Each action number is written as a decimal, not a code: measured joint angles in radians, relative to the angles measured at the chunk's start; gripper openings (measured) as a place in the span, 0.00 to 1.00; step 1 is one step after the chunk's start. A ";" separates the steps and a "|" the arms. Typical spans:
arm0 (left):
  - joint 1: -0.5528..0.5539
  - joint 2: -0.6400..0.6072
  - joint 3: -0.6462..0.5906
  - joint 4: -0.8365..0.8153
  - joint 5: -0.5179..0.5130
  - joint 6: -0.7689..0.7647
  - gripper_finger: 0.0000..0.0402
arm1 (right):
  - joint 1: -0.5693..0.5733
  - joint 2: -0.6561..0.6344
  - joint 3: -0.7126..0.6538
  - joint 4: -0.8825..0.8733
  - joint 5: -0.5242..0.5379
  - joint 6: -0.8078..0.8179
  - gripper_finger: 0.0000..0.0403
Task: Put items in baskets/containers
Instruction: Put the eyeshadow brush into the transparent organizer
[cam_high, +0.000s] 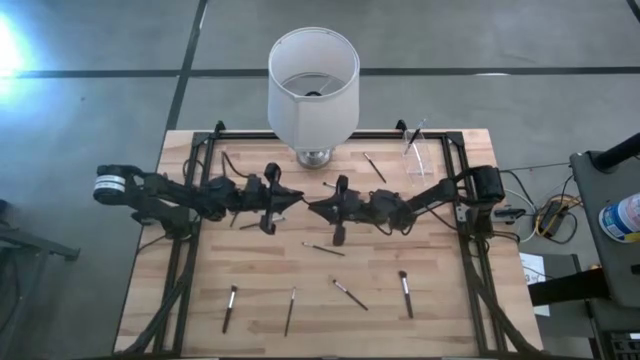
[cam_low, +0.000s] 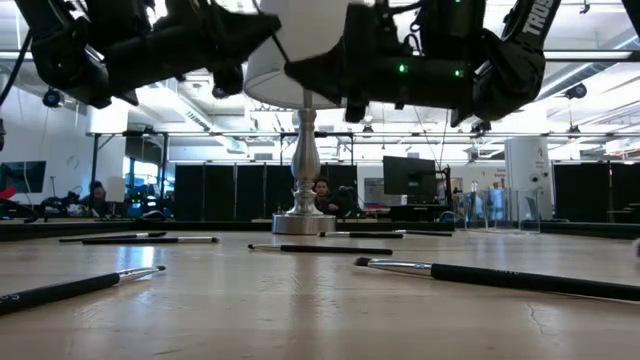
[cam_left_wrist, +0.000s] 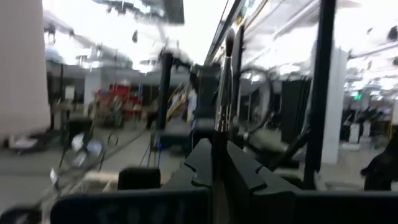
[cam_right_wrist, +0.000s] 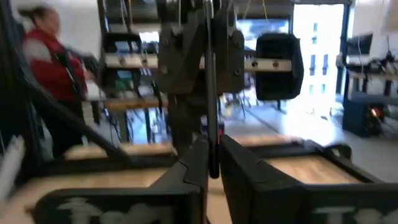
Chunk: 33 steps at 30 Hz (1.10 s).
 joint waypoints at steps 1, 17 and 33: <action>0.000 -0.001 0.000 -0.031 -0.012 0.003 0.03 | 0.000 -0.008 -0.001 -0.036 0.011 -0.004 0.12; -0.012 -0.003 0.009 -0.444 -0.170 0.100 0.03 | 0.003 -0.256 -0.002 -0.500 0.094 -0.018 0.43; -0.040 -0.003 0.048 -0.491 -0.143 0.116 0.03 | -0.001 -0.099 0.191 -0.523 0.034 -0.026 0.43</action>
